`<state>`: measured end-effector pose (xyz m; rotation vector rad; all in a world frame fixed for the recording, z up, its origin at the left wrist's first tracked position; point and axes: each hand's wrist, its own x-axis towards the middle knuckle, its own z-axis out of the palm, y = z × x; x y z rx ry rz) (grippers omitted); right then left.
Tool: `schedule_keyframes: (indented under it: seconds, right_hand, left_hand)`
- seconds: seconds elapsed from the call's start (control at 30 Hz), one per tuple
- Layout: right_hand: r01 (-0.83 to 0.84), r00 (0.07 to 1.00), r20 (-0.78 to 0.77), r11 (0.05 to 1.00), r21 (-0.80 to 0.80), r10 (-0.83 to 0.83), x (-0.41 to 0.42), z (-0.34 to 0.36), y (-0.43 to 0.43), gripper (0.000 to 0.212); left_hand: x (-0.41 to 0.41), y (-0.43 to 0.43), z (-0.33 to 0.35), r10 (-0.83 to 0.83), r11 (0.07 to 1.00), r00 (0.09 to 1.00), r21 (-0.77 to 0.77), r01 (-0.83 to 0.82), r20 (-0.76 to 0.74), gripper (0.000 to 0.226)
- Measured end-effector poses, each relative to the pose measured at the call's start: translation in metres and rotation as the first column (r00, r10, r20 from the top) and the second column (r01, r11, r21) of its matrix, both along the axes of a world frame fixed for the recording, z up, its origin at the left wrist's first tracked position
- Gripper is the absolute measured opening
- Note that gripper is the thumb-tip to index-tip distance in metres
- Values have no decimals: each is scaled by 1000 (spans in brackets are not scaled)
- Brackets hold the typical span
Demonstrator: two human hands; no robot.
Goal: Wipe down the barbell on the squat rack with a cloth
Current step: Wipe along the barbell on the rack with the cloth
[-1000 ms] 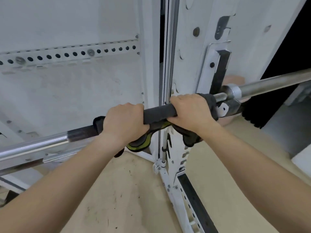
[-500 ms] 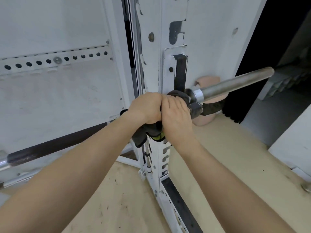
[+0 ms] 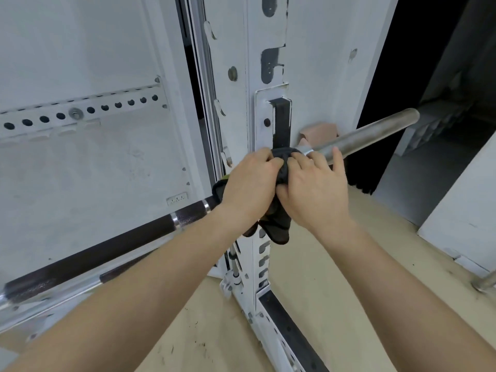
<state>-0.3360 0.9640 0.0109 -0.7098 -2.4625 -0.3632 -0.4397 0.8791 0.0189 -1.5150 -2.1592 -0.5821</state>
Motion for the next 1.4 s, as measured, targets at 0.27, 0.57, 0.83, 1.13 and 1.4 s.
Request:
schedule_keyframes:
  seconds: [0.27, 0.57, 0.83, 1.13, 1.4]
  right_hand:
    - [-135, 973, -186, 990, 32, 138, -13, -8, -6, 19]
    - [-201, 969, -125, 976, 85, 211, -7, -38, -32, 47]
    - [-204, 976, -72, 979, 21, 205, -19, -37, -31, 53]
    - [-530, 846, -87, 847, -34, 526, -50, -39, -133, 59]
    - [-651, 755, -23, 753, 99, 656, -87, -37, -294, 45]
  left_hand:
    - [-14, -19, 10, 56, 987, 996, -151, -44, 76, 19]
    - [-20, -50, 10, 177, 893, 984, -421, -156, 10, 33]
    - [-15, -30, 7, 231, 906, 973, -361, -221, -15, 22]
    - [-28, -170, -1, 455, 778, 877, -412, -475, -153, 22]
    - [-40, -355, -2, 603, 677, 764, -359, -643, -229, 21]
